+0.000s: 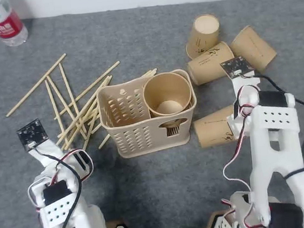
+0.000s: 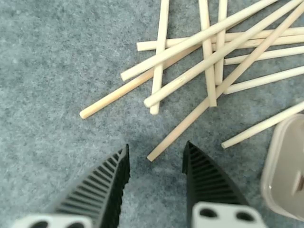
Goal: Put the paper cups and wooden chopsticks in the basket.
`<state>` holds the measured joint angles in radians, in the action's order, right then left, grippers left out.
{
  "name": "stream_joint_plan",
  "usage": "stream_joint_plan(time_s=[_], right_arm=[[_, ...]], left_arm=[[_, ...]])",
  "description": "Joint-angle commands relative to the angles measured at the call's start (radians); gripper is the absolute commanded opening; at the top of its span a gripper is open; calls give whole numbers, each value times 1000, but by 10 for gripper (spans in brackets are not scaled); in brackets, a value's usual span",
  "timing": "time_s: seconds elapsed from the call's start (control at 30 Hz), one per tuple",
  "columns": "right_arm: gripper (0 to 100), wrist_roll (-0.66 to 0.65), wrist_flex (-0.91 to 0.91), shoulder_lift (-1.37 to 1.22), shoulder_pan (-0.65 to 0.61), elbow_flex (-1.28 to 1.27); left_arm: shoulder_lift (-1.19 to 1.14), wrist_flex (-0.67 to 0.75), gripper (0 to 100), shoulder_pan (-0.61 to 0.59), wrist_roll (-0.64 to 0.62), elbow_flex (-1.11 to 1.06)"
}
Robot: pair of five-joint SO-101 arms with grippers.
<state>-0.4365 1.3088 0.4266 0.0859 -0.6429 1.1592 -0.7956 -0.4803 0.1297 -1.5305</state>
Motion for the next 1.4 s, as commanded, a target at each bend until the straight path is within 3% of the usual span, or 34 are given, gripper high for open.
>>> stream_joint_plan(time_s=[0.0, 0.4, 0.47, 0.63, 0.93, 1.13, 1.37], right_arm=[[191, 6, -16, 1, 2, 5], [190, 12, -16, 1, -223, -14], [169, 8, -27, 1, -217, -14], [0, 5, -102, 1, -165, -46], [8, -63, -116, 73, -116, -46], [8, -103, 4, 289, -7, 55], [7, -239, 156, 503, 79, 132]], left_arm=[[11, 20, 170, 5, -2, 7], [11, 20, 170, 5, -2, 7], [11, 20, 170, 5, -2, 7], [11, 20, 170, 5, -2, 7], [11, 20, 170, 5, -2, 7], [11, 20, 170, 5, -2, 7], [11, 20, 170, 5, -2, 7]])
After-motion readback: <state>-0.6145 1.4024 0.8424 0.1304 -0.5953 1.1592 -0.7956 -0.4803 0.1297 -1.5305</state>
